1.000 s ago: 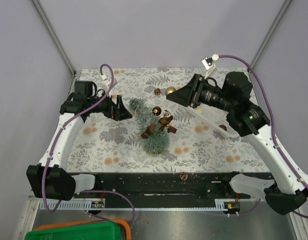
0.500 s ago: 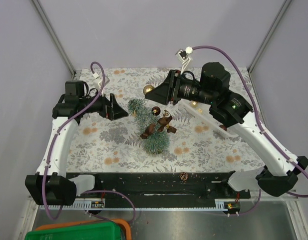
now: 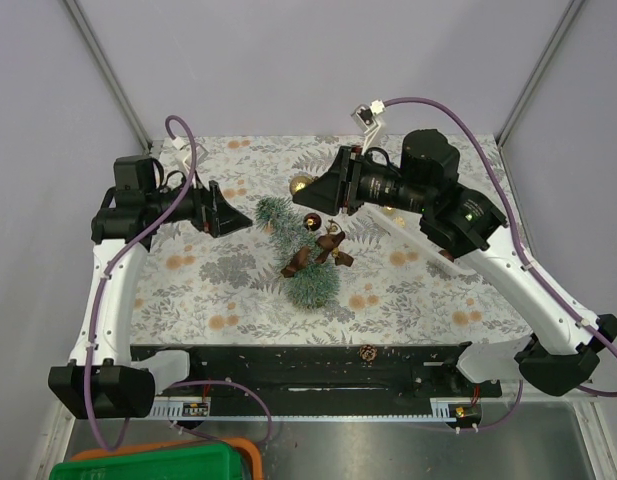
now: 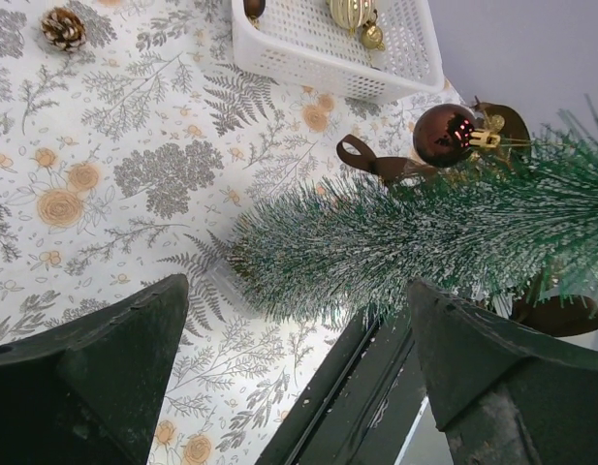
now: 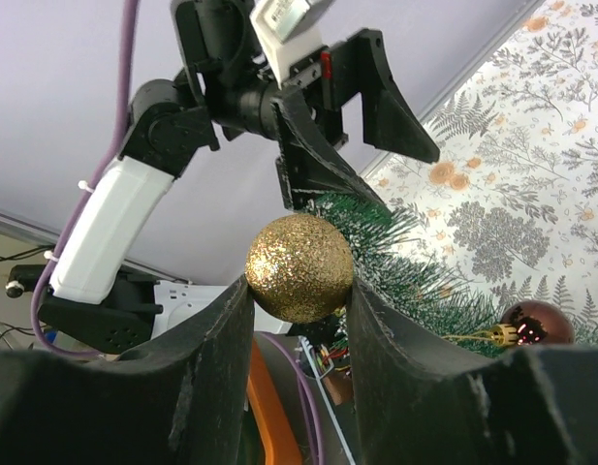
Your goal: Decorate the small christmas tree
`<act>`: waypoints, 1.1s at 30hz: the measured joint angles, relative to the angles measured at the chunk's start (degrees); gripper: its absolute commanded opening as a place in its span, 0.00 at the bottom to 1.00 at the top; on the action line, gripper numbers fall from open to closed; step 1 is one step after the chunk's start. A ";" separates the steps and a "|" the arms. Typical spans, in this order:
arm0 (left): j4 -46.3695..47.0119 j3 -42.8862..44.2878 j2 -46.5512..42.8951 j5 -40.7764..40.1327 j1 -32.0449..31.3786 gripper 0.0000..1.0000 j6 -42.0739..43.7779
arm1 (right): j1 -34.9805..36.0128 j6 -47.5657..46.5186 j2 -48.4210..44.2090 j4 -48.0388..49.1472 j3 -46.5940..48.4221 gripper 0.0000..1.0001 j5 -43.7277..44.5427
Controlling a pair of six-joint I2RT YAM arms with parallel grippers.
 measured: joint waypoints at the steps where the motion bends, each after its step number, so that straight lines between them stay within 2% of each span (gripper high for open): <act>1: -0.15 0.37 -0.07 0.11 0.09 0.99 -0.02 | 0.00 -0.15 -0.07 -0.02 -0.15 0.27 0.04; 12: -0.22 3.06 -1.20 3.69 0.98 0.99 -2.43 | 0.04 -1.42 -0.76 -1.07 -1.25 0.27 0.92; 24: 4.61 3.06 -1.66 5.79 0.96 0.99 -7.48 | 0.04 -1.51 0.07 2.60 -2.05 0.27 -0.07; 33: 5.31 3.06 -1.68 5.86 0.42 0.99 -8.11 | 0.04 -3.32 0.68 3.48 -4.81 0.29 -0.07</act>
